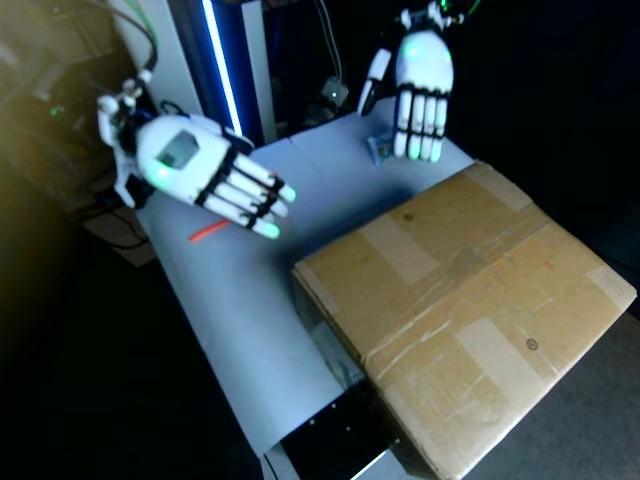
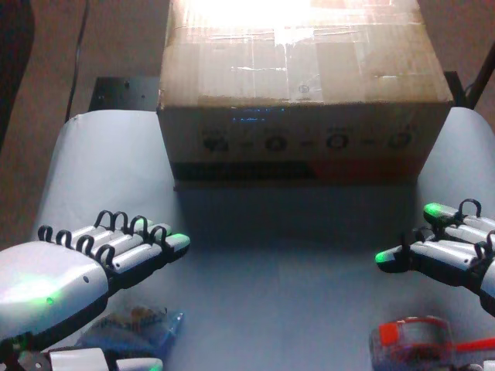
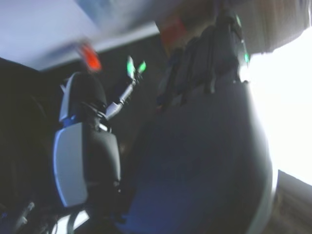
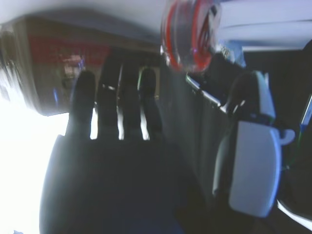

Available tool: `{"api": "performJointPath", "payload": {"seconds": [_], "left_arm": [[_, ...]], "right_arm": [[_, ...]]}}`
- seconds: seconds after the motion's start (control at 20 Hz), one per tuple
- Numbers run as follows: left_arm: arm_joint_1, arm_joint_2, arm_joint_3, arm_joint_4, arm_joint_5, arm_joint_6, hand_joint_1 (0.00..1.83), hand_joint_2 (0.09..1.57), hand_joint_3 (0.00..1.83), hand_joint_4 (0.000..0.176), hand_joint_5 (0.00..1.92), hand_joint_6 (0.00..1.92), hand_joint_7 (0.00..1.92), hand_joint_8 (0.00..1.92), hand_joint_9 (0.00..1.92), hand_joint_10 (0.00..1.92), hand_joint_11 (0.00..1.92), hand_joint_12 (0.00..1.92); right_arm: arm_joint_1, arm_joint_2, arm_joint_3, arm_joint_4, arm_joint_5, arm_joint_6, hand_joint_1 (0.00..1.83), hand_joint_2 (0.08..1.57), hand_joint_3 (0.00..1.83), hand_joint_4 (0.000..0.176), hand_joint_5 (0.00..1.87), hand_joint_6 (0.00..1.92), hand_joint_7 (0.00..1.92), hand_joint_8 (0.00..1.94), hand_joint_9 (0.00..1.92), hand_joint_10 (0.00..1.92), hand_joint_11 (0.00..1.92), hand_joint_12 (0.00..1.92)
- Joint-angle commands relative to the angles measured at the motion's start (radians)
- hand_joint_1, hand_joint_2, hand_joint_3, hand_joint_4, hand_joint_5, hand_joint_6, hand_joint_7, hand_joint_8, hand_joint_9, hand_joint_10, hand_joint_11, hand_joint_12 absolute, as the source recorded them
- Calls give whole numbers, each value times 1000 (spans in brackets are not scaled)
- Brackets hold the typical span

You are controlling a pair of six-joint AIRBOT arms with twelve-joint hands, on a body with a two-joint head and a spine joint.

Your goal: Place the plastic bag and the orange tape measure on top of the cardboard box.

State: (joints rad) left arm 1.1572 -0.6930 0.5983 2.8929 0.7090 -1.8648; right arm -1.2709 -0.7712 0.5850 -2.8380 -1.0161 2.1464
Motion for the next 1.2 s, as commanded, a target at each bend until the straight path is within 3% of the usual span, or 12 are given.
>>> {"api": "performJointPath", "payload": {"seconds": [0.0, 0.15, 0.4, 0.6, 0.65, 0.8, 0.9, 0.95, 1.0, 1.05, 1.1, 1.15], "left_arm": [[-5, -11, 0, 15, 82, 10, 481, 1135, 0, 0, 16, 1, 0, 0, 7, 2, 0, 311], [-4, -23, 5, 5, 72, 11, 531, 1130, 0, 0, 12, 0, 0, 0, 20, 5, 0, 350], [46, -45, -3, -27, 83, 11, 568, 1111, 0, 0, 2, 0, 0, 0, 20, 3, 0, 423], [71, -84, 16, -57, 77, 12, 571, 1113, 1, 0, 30, 1, 5, 1, 54, 14, 0, 655], [78, -98, 25, -67, 70, 12, 524, 1138, 5, 0, 2, 1, 0, 0, 4, 1, 0, 410], [107, -138, 50, -106, 55, 14, 499, 1177, 3, 0, 100, 8, 78, 10, 105, 37, 0, 843], [124, -165, 67, -129, 36, 14, 465, 1241, 10, 0, 216, 21, 146, 14, 136, 44, 0, 961], [135, -175, 73, -139, 30, 14, 477, 1334, 13, 0, 286, 22, 220, 24, 189, 82, 0, 1160], [141, -178, 74, -143, 27, 14, 517, 1380, 0, 0, 344, 11, 275, 15, 146, 321, 0, 1285], [149, -185, 77, -149, 22, 14, 600, 1422, 1, 0, 421, 42, 364, 49, 8, 977, 0, 1564], [153, -188, 79, -152, 20, 14, 706, 1449, 4, 0, 479, 95, 439, 115, 1, 1283, 0, 1720], [155, -190, 80, -154, 18, 14, 772, 1443, 3, 0, 467, 228, 392, 381, 34, 1357, 0, 1798]], "right_arm": [[7, -10, 4, -19, -100, 5, 538, 909, 0, 0, 209, 396, 352, 111, 66, 870, 0, 1470], [10, -31, 13, -8, -90, -19, 574, 875, 0, 0, 231, 401, 371, 100, 80, 891, 0, 1495], [10, -58, 22, 11, -55, -51, 613, 803, 0, 0, 346, 157, 432, 36, 191, 716, 0, 1464], [12, -93, 52, 23, -24, -51, 638, 801, 0, 0, 361, 131, 442, 32, 205, 722, 0, 1488], [18, -106, 61, 23, -7, -51, 685, 789, 0, 0, 378, 118, 451, 33, 191, 758, 0, 1523], [28, -135, 84, 23, 17, -51, 789, 797, 0, 0, 428, 133, 504, 56, 235, 805, 0, 1521], [36, -156, 101, 22, 39, -52, 815, 838, 11, 0, 467, 156, 554, 82, 293, 854, 46, 1552], [41, -164, 108, 22, 49, -55, 897, 854, 10, 0, 504, 184, 609, 117, 342, 884, 96, 1545], [45, -169, 112, 22, 56, -61, 922, 887, 11, 0, 517, 214, 625, 154, 355, 923, 121, 1535], [49, -174, 116, 22, 66, -70, 1069, 963, 3, 0, 578, 478, 611, 545, 439, 1039, 244, 1510], [51, -176, 118, 22, 69, -73, 1206, 1119, 9, 0, 864, 931, 810, 1235, 606, 1261, 475, 1542], [52, -177, 119, 22, 69, -74, 1219, 1141, 3, 0, 953, 953, 846, 1291, 691, 1330, 580, 1573]]}}
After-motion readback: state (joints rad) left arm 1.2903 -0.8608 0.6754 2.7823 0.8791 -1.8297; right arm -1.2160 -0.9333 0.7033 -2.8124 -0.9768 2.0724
